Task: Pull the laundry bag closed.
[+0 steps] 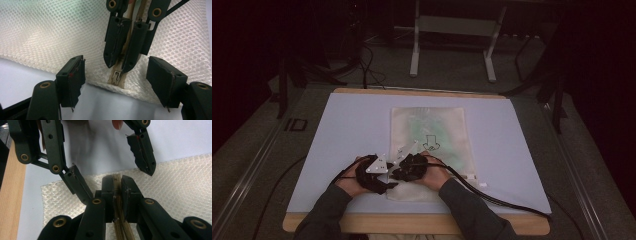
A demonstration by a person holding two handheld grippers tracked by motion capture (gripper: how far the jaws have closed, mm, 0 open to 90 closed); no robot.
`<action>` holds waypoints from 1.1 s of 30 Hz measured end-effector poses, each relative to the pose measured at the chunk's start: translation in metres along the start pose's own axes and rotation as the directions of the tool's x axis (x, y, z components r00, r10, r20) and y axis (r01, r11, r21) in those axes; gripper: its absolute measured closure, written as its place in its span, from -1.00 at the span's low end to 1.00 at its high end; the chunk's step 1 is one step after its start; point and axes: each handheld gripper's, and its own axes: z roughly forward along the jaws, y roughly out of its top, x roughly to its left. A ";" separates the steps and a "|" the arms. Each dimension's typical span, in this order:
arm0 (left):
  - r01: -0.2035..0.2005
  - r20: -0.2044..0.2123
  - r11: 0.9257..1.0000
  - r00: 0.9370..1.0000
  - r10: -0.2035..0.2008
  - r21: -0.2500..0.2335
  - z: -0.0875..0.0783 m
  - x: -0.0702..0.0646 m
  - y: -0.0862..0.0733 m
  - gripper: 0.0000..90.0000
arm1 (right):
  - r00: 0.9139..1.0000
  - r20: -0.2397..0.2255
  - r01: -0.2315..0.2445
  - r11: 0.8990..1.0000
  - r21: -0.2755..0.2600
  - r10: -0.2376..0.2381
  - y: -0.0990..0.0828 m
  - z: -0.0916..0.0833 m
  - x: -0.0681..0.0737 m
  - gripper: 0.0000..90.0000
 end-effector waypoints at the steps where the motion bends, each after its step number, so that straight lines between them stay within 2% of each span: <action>1: -0.005 -0.003 1.000 1.000 0.005 -0.001 0.000 0.000 0.000 -0.32 | 1.000 0.000 0.002 1.000 -0.001 -0.002 0.000 0.000 0.000 0.81; 5: -0.003 -0.010 1.000 1.000 0.003 -0.011 -0.001 0.000 0.000 -0.21 | 1.000 0.002 0.002 1.000 -0.003 -0.002 0.000 0.000 0.000 0.81; 7: 0.002 -0.002 1.000 1.000 -0.002 -0.020 -0.002 0.000 -0.001 -0.11 | 1.000 0.001 0.001 1.000 -0.004 -0.001 0.000 0.000 0.000 0.81; 14: 0.006 0.014 1.000 1.000 -0.006 -0.028 -0.003 0.001 -0.003 0.05 | 1.000 0.001 0.002 1.000 -0.007 -0.002 0.000 0.000 0.000 0.81; 18: 0.026 0.044 0.999 0.999 -0.025 -0.027 -0.001 0.004 -0.006 0.16 | 1.000 0.004 0.004 1.000 -0.009 -0.004 0.000 0.000 0.000 0.81; 20: 0.042 0.059 0.999 0.997 -0.040 -0.033 -0.002 0.006 -0.008 0.17 | 1.000 0.002 0.004 1.000 -0.011 -0.004 0.001 0.000 0.000 0.81; 25: 0.045 0.074 0.998 0.996 -0.043 -0.032 -0.004 0.008 -0.010 0.20 | 1.000 0.003 0.003 1.000 -0.014 -0.003 0.002 0.000 0.001 0.82; 28: 0.033 0.070 0.999 0.997 -0.031 -0.021 -0.005 0.009 -0.010 0.24 | 1.000 0.004 0.001 1.000 -0.014 -0.001 0.002 0.000 0.001 0.82; 33: 0.030 0.063 0.999 0.998 -0.028 -0.030 -0.005 0.008 -0.012 0.27 | 1.000 0.002 0.004 1.000 -0.011 -0.004 0.002 -0.001 0.001 0.82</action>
